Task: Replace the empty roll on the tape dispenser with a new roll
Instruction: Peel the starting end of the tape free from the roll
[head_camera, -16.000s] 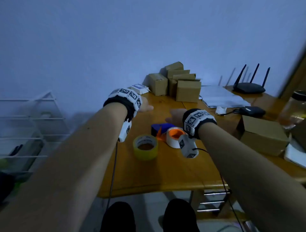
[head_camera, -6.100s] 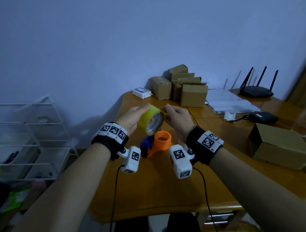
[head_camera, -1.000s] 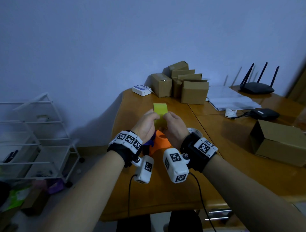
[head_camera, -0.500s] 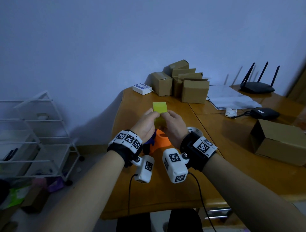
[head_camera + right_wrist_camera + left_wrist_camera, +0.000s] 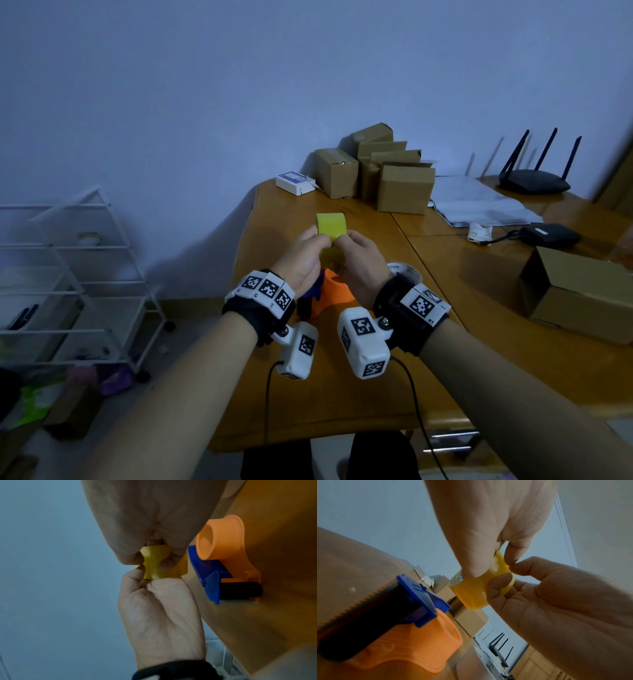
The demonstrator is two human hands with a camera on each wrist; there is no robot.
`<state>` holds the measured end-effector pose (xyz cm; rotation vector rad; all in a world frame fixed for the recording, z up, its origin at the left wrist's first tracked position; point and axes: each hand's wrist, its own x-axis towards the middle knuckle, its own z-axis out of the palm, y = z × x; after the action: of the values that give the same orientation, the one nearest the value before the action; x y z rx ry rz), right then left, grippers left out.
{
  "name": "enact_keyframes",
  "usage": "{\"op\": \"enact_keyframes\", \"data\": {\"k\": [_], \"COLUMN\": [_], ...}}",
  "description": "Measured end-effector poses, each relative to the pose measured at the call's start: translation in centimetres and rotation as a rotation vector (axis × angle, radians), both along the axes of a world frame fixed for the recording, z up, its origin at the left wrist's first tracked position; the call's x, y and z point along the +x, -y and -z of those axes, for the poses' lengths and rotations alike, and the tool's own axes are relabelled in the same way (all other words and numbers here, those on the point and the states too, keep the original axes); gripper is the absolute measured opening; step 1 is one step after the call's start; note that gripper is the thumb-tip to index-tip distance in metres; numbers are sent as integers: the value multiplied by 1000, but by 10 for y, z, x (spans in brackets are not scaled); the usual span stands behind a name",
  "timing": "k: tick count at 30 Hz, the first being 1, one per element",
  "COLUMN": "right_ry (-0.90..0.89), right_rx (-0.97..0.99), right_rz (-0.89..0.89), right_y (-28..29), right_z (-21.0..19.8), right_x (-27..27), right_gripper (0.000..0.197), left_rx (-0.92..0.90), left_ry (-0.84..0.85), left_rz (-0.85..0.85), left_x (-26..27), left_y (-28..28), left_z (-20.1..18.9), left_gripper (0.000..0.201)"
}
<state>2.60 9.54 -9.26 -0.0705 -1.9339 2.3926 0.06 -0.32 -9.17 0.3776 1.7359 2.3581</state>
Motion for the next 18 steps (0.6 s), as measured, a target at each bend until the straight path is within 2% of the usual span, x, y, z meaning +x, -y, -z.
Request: {"op": "enact_keyframes", "data": {"k": [4, 10, 18], "right_ry": [-35, -31, -43], "right_rx": [-10, -31, -95], "right_rz": [-14, -20, -109], "right_y": [-3, -2, -3], "right_z": [-3, -5, -4], "right_x": [3, 4, 7], "right_gripper": [20, 26, 25], "left_rx": [-2, 5, -8], "left_ry": [-6, 24, 25], "left_rz": [25, 12, 141], "left_x": [1, 2, 5], "left_y": [3, 7, 20], "left_z": [0, -2, -6], "left_gripper": [29, 38, 39]}}
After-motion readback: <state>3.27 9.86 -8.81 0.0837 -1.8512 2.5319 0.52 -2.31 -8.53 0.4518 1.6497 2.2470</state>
